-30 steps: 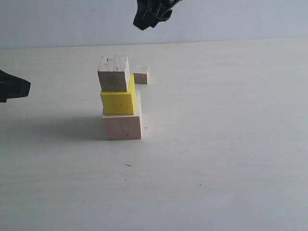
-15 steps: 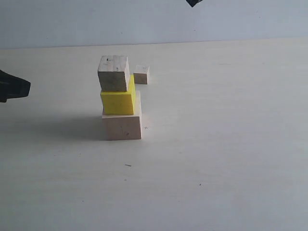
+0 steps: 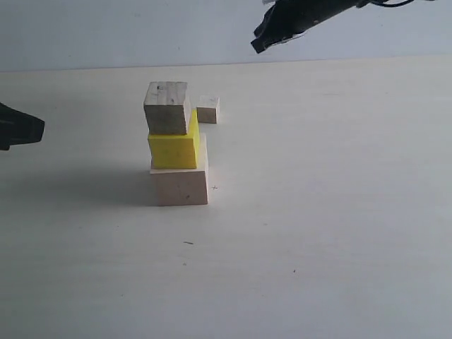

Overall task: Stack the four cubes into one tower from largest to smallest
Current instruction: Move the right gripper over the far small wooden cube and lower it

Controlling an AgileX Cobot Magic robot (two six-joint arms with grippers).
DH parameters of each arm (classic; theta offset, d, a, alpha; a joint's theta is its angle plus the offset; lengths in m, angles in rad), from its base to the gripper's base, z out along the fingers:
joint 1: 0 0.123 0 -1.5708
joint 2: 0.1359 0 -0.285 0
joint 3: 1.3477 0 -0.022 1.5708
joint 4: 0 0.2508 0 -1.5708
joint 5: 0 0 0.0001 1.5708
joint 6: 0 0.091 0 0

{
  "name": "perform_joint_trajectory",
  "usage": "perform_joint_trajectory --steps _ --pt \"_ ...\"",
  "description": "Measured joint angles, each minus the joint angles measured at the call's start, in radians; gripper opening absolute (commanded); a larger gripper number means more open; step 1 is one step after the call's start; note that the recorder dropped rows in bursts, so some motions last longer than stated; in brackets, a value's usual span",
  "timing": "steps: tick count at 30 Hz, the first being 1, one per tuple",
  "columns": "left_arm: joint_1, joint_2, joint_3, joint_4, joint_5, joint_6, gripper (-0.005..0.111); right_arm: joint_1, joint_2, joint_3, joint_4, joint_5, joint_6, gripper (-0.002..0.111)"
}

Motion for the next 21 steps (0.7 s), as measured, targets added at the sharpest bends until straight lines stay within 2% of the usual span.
perform_joint_trajectory --steps 4,6,8,21 --pt "0.000 0.000 0.000 0.000 0.002 0.000 0.000 0.000 0.069 0.000 0.203 0.065 -0.318 0.036" --pt "0.000 0.000 0.000 0.000 0.007 0.000 0.000 0.000 0.108 0.000 0.242 0.087 -0.425 0.046" --pt "0.000 0.000 0.000 0.000 0.019 0.000 0.000 0.000 0.148 0.000 0.248 0.097 -0.493 0.051" --pt "0.000 0.000 0.000 0.000 0.069 0.000 0.000 0.000 0.191 -0.016 0.286 0.104 -0.575 0.053"
